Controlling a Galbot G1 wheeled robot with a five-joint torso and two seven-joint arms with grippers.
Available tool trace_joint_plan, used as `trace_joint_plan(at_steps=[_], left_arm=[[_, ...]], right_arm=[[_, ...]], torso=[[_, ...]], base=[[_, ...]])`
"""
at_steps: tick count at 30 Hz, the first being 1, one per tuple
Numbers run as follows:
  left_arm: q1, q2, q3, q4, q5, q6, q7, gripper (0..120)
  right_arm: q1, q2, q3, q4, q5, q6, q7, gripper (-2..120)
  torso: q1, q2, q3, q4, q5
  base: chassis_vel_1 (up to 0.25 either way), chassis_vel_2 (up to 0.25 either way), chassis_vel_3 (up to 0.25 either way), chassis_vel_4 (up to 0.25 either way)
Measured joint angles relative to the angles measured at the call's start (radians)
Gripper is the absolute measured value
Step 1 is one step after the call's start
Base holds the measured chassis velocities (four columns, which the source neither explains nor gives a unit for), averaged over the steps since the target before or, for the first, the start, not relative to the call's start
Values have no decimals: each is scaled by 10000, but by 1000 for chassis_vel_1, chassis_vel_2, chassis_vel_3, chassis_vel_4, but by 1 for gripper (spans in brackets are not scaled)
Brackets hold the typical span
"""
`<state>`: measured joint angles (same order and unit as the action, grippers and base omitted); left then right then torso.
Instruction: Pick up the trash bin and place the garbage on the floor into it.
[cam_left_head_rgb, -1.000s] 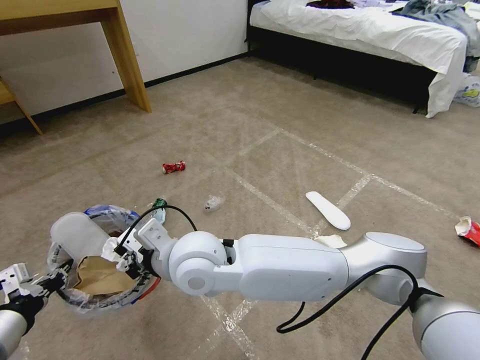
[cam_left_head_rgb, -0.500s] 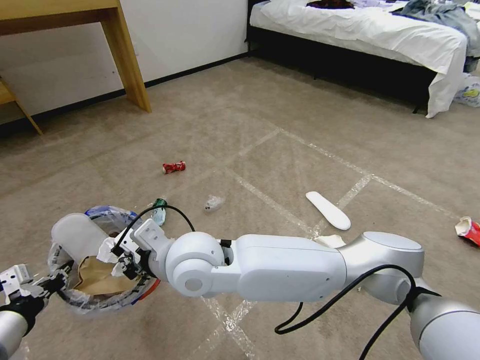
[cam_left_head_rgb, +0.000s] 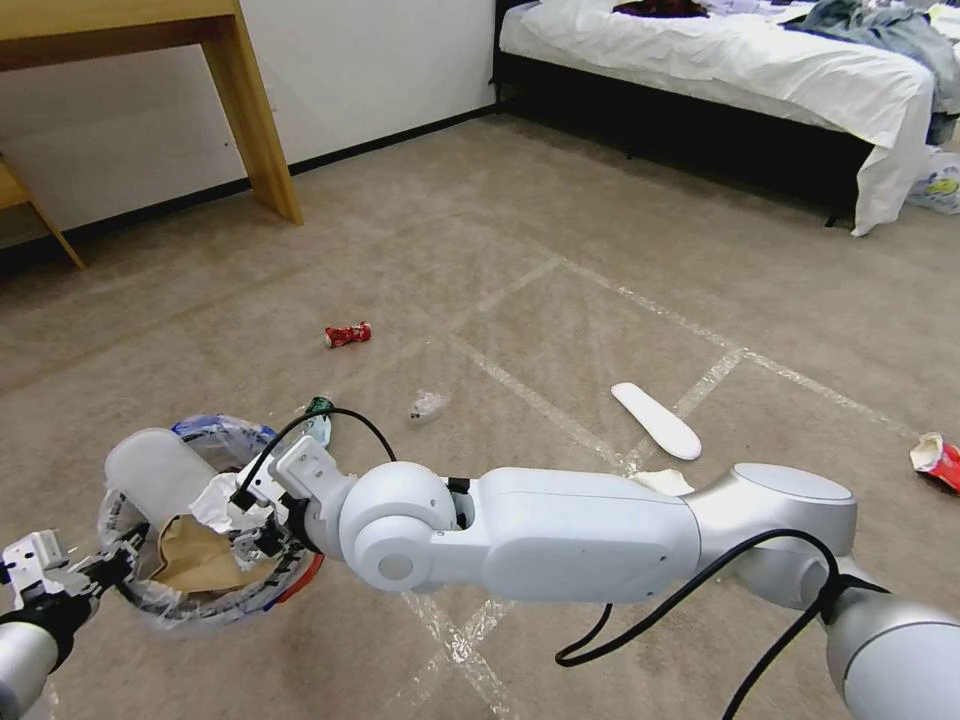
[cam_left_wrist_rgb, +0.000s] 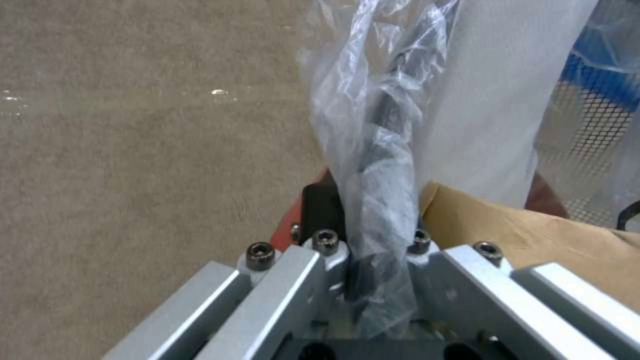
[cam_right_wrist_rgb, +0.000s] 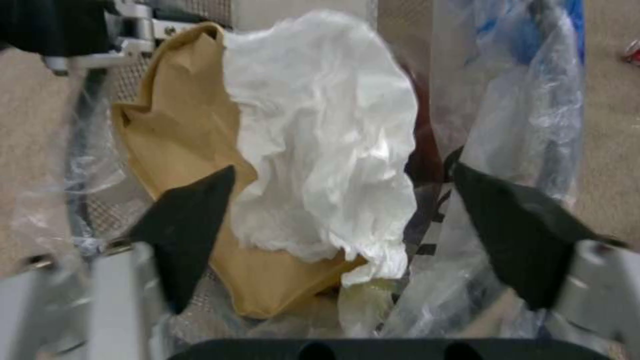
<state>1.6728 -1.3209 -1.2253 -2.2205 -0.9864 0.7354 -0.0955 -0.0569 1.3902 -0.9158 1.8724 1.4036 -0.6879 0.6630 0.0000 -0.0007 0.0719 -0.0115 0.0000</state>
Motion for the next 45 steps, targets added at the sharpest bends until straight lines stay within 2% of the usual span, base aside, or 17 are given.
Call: trace_joint_plan(at_steps=[13,23,29,39,42,44,45], left_arm=[[-106,-82,75,144,177,0,103,1],[-117,-88,30,219,200,0,111,1],[-120,-12,-39,242,179,0,111,1],[45,171,-261,211,4,0,87,1],[57,187,-276,230,4,0,87,1],[52,188,-276,232,4,0,87,1],[42,188,-276,233,1,0,87,1]], right_arm=[[154,70,417,413,163,-5,103,88],[304,-263,945,1110,357,-100,233,88],[289,-750,1536,1720,516,-129,265,88],[-592,-1861,3780,2352,566,119,-40,88],[-1068,-2648,4768,2569,313,548,-475,88],[-1247,-2895,5033,2632,181,724,-642,90],[-1600,-3293,5429,2708,-183,1200,-1062,93]], torso=[[0,0,0,0,0],[0,0,0,1,0],[0,0,0,0,1],[0,0,0,0,3],[0,0,0,0,1],[0,0,0,0,3],[0,0,0,-1,2]], base=[[0,0,0,0],[0,0,0,0],[0,0,0,0],[0,0,0,0],[0,0,0,0],[0,0,0,0],[0,0,0,0]])
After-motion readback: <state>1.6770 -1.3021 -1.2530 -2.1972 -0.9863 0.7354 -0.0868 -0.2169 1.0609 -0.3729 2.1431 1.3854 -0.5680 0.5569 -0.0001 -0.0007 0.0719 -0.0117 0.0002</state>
